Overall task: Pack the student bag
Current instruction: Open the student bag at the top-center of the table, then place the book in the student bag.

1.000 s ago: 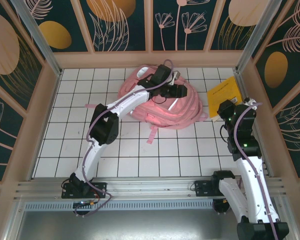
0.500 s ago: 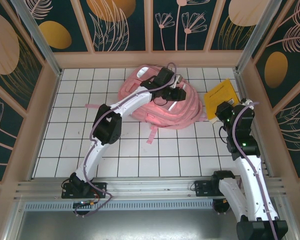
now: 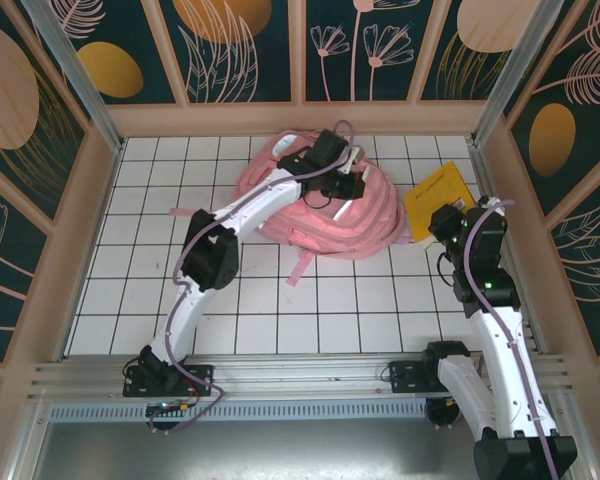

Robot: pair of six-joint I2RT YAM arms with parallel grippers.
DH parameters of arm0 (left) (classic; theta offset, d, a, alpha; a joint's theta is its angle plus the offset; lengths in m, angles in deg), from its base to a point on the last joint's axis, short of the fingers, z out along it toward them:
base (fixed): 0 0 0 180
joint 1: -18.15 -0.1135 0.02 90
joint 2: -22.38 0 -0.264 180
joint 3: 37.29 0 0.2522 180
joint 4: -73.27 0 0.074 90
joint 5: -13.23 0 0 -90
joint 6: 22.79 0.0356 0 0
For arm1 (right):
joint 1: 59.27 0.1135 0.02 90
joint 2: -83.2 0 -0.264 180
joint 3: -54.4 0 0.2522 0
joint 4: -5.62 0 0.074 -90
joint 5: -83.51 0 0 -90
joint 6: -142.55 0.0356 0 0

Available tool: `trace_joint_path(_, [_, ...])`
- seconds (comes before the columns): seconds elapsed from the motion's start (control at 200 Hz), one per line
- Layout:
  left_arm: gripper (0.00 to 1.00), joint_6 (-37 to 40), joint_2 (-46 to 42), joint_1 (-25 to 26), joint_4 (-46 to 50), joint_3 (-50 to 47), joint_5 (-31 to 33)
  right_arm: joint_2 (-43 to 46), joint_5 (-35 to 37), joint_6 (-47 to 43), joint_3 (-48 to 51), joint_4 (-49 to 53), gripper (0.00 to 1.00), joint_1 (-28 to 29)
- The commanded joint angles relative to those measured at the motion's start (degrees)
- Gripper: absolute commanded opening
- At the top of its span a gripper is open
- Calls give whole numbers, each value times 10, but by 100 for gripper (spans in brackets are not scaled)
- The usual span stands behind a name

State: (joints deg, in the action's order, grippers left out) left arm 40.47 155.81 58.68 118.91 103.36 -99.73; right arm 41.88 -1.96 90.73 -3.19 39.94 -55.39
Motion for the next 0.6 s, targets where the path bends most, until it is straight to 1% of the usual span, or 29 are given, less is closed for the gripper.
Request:
trace_joint_path(0.0, [0, 9, -119, -25, -4, -15, -45, 5, 51, -29, -49, -4, 0, 13])
trace_joint_path(0.045, [0, 10, -141, -37, 1, -25, -55, 11, 42, -35, -49, -5, 0, 13])
trace_joint_path(0.135, [0, 12, -180, -61, 3, -46, -94, 29, -10, -46, -33, -30, 0, 12])
trace_joint_path(0.195, [0, 13, -200, -74, 8, -53, -107, 29, -33, -41, -33, -31, 0, 12])
trace_joint_path(0.33, [0, 18, -233, -94, -1, -65, -152, 26, -167, -40, -39, -44, 0, 11])
trace_joint_path(0.4, [0, 15, -248, -102, -11, -75, -170, 39, -209, -27, -32, -54, 0, 11])
trace_joint_path(0.485, [0, 20, -261, -114, -15, -85, -186, 46, -238, 0, -30, -42, 0, 11])
trace_joint_path(0.596, [0, 9, -274, -130, -37, -109, -216, 45, -313, 56, -3, -64, 0, 11])
